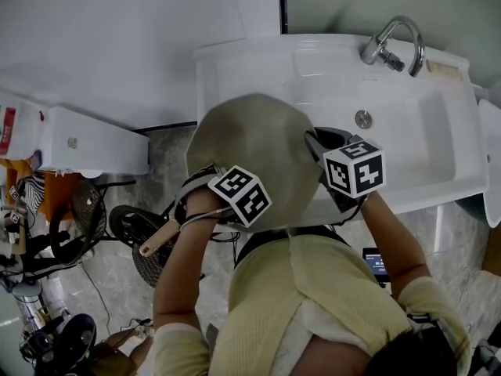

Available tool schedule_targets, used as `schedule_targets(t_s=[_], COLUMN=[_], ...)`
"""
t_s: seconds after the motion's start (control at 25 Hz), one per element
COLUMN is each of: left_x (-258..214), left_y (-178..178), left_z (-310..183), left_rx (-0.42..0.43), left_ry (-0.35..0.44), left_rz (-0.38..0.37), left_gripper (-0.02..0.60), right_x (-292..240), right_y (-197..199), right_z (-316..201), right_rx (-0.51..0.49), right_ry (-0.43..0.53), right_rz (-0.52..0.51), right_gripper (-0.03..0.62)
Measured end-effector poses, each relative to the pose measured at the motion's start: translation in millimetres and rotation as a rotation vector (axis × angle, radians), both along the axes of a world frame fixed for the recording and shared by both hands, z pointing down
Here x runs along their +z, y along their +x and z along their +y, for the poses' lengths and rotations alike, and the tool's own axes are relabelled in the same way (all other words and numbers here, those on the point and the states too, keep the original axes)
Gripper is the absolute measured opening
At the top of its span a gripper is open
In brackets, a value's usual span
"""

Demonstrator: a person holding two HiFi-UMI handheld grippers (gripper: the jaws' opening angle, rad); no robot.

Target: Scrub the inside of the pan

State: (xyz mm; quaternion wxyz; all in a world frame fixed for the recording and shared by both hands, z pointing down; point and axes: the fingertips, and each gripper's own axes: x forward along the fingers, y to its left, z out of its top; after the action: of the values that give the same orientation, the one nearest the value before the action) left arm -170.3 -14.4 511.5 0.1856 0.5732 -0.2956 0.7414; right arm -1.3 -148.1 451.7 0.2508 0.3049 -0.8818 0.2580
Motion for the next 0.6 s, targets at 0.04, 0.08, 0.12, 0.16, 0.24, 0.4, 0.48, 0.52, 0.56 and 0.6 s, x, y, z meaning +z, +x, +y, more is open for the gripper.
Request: schedule_targets(t_s=[0.04, 0.08, 0.12, 0.16, 0.24, 0.4, 0.48, 0.52, 0.56, 0.6], left_x=[0, 0, 1, 1, 3, 0, -4, -5, -5, -6], left_y=[-4, -6, -8, -10, -12, -17, -21, -22, -22, -21], left_z=[-5, -10, -14, -18, -26, -41, -51, -55, -58, -62], left_rx=[0.000, 0.002, 0.005, 0.009, 0.018, 0.011, 0.024, 0.030, 0.032, 0.030], left_ry=[0.026, 0.051, 0.074, 0.096, 0.130, 0.211, 0.255, 0.272, 0.286, 0.300], left_rz=[-0.023, -0.045, -0.063, -0.079, -0.099, -0.116, -0.143, -0.149, -0.150, -0.148], left_gripper=[0.080, 0.080, 0.080, 0.080, 0.080, 0.080, 0.080, 0.080, 0.080, 0.080], right_x=[0, 0, 0, 0, 0, 0, 0, 0, 0, 0], right_y=[0, 0, 0, 0, 0, -1, -1, -1, -1, -1], right_z=[0, 0, 0, 0, 0, 0, 1, 1, 1, 1], right_rx=[0.001, 0.001, 0.002, 0.002, 0.004, 0.002, 0.003, 0.004, 0.005, 0.005], right_ry=[0.000, -0.001, -0.001, -0.002, -0.003, -0.003, -0.006, -0.007, -0.008, -0.008], right_rz=[0.000, -0.001, -0.001, -0.002, -0.002, -0.001, -0.003, -0.005, -0.006, -0.007], right_gripper=[0.048, 0.048, 0.048, 0.048, 0.048, 0.048, 0.048, 0.048, 0.048, 0.048])
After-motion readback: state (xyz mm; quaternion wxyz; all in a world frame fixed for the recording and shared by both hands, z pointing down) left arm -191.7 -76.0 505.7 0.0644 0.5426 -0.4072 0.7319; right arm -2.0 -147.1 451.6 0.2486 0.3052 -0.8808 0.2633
